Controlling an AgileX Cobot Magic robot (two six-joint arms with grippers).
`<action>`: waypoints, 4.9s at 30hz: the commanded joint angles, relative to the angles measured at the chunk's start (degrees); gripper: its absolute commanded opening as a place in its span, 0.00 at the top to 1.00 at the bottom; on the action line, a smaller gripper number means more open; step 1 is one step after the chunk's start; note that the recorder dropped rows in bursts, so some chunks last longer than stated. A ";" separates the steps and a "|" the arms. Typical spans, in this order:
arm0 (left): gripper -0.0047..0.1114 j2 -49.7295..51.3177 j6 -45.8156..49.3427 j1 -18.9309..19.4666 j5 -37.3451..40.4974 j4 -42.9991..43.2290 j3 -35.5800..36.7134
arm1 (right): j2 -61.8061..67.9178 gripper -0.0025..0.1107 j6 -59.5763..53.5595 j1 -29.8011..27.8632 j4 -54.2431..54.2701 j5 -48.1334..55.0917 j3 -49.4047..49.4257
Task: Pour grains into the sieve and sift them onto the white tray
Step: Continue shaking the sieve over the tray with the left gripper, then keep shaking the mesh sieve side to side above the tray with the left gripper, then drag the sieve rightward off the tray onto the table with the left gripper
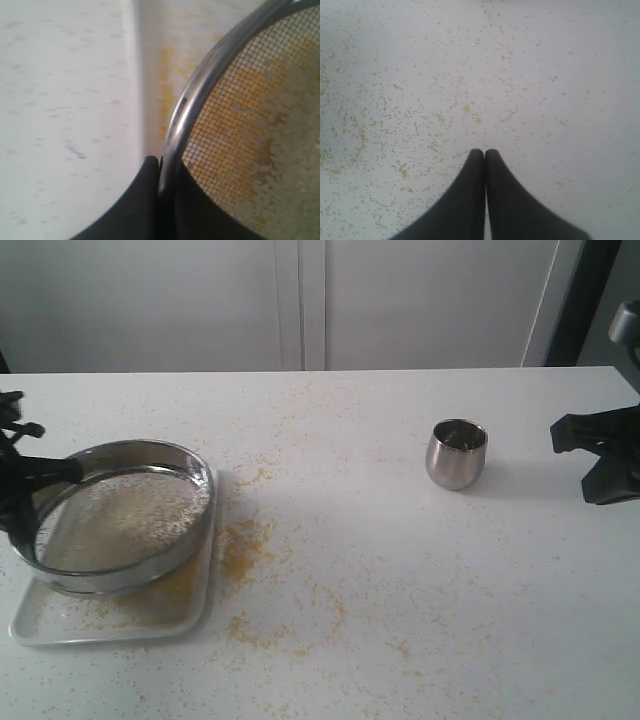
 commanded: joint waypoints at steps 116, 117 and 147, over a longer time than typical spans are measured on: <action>0.96 -1.89 13.10 -3.54 0.01 -8.02 -0.22 | -0.31 0.98 -0.26 -0.32 -0.12 -0.39 -0.01; 0.96 -1.89 13.10 -4.18 -0.11 -8.02 -0.22 | -0.31 0.98 -0.26 -0.32 -0.12 -0.39 -0.01; 0.96 7.55 13.15 -23.55 4.29 -7.96 -13.54 | -0.31 0.98 -0.26 -0.32 -0.12 -0.39 -0.01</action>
